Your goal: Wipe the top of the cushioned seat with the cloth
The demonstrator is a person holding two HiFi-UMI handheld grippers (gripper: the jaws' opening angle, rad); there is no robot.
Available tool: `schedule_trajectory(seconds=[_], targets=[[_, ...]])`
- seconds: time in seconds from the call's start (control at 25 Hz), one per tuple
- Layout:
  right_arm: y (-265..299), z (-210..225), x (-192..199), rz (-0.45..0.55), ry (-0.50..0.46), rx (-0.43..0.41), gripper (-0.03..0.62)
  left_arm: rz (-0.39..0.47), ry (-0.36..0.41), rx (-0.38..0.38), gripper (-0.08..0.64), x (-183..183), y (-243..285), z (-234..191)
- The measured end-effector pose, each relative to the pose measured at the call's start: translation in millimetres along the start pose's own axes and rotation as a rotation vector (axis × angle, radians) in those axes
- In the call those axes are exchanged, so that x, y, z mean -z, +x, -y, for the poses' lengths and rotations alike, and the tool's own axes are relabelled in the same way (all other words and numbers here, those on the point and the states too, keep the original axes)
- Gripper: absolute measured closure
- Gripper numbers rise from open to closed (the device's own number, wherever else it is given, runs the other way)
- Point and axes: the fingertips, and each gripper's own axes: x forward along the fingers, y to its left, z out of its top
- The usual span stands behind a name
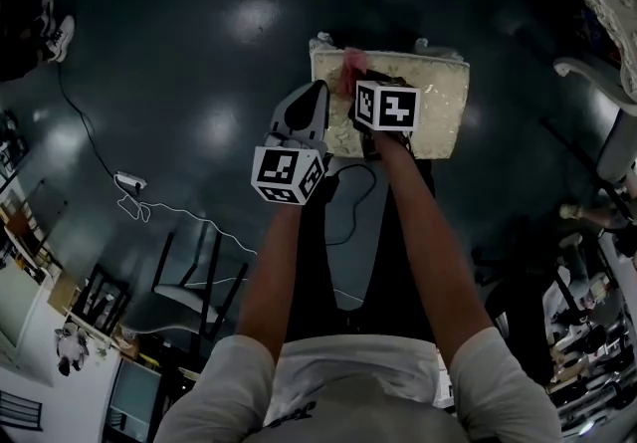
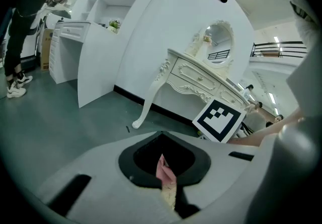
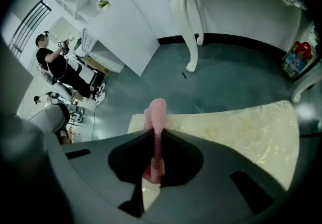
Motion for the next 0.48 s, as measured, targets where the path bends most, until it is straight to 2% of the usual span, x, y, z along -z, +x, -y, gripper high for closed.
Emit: schedule_trajectory(seconds=[0.48], targets=[[-55, 118, -6, 0.045, 0.017, 0.111, 0.569, -0.036, 0.027, 0.078, 0.546, 19, 54, 72]])
